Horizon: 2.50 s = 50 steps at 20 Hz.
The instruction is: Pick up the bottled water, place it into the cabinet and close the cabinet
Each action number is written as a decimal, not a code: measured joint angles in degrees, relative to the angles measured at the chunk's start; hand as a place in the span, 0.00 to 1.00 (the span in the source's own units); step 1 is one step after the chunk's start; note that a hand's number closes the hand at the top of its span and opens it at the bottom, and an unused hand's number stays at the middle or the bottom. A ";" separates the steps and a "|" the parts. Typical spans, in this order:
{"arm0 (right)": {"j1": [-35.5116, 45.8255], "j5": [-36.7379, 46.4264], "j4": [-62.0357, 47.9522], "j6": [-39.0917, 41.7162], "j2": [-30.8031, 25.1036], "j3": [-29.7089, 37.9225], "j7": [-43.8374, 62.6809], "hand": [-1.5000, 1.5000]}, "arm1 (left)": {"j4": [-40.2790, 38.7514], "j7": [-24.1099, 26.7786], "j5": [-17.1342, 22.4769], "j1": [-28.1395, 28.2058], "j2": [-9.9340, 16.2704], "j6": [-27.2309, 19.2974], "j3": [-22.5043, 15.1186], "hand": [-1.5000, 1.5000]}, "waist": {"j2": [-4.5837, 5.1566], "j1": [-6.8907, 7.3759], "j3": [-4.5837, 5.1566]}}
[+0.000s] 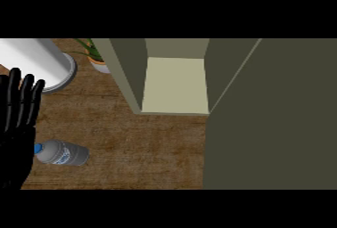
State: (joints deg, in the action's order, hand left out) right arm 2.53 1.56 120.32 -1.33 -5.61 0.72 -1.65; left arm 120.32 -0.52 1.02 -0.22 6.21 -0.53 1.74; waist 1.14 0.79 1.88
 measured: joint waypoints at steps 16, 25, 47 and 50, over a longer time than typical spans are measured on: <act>-12.69 -4.67 13.85 5.67 1.26 -13.27 10.36 0.00 | 18.46 -18.13 5.92 13.49 -5.32 -22.24 13.74 0.00 | -1.39 -0.25 -1.91; -17.43 -0.68 21.79 3.36 2.54 -22.83 16.09 0.00 | 22.72 -28.35 1.98 17.65 -4.37 -26.08 12.78 0.00 | -1.42 -0.61 -1.91; -16.56 3.17 22.16 -6.16 0.84 -34.09 18.55 0.00 | 22.26 -31.40 0.97 20.19 -2.31 -25.68 13.91 0.00 | -1.58 -0.80 -1.83; -16.01 3.91 21.99 -7.96 0.68 -36.21 18.86 0.00 | 21.45 -29.45 1.14 20.57 -2.89 -24.31 14.34 0.00 | -1.55 -0.84 -1.81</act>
State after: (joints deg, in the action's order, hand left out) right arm -13.48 5.48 142.31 -9.30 -4.93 -35.50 17.21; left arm 141.77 -29.97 2.16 20.35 3.32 -24.84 16.08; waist -0.42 -0.04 0.08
